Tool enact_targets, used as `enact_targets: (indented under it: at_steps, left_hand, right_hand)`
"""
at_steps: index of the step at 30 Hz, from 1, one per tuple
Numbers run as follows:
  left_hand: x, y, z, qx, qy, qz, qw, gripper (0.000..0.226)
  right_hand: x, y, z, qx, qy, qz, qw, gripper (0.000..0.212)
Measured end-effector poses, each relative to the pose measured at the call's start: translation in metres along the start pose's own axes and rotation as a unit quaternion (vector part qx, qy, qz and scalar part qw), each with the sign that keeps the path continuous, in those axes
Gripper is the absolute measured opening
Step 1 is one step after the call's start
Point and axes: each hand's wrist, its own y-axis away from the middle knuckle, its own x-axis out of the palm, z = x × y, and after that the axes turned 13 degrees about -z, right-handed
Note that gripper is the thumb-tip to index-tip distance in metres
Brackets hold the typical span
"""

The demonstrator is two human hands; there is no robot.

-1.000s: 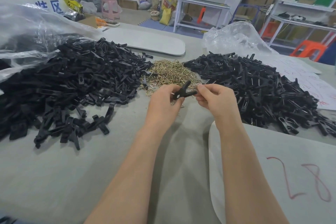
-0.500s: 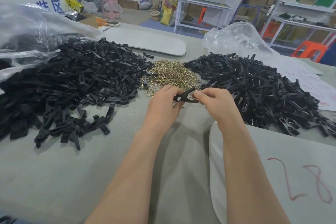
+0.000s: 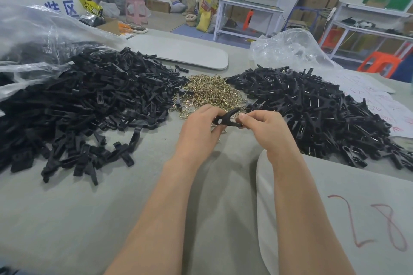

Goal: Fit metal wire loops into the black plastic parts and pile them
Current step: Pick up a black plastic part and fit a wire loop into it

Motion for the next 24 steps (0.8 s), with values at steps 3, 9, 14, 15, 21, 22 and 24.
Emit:
enact_targets:
  at_steps: [3,9,14,15,21,22,24]
  left_hand:
    - [-0.0004,-0.0005,0.0001,0.005,-0.003,0.001,1.000,0.023]
    - [0.0002,-0.0005,-0.0010,0.007,0.004,-0.002,1.000,0.023]
    - [0.0010,-0.0009,-0.0008,0.014,-0.005,-0.009,1.000,0.022]
    - [0.0010,-0.0006,-0.0006,0.016,-0.006,-0.010,1.000,0.022]
    - [-0.0015,0.0000,0.0001,0.035,-0.014,0.007,0.999,0.022]
    - [-0.0022,0.0001,0.0004,0.036,-0.012,0.013,0.999,0.022]
    - [-0.0048,0.0000,0.0010,0.034,-0.003,0.027,0.999,0.022]
  right_hand:
    - [0.0006,-0.0002,0.0005,-0.001,-0.004,0.005,1.000,0.022]
    - [0.0020,-0.0010,-0.0010,-0.009,0.011,-0.029,0.999,0.024]
    - [0.0064,-0.0009,-0.0014,-0.034,0.026,-0.045,0.998,0.024]
    - [0.0072,-0.0008,-0.0023,-0.039,0.032,-0.042,0.998,0.022]
    - [0.0089,-0.0001,-0.0045,-0.023,0.033,-0.008,0.999,0.017]
    - [0.0084,-0.0001,-0.0053,-0.006,0.019,0.003,1.000,0.017]
    - [0.0053,-0.0010,-0.0067,0.053,-0.028,0.050,0.997,0.016]
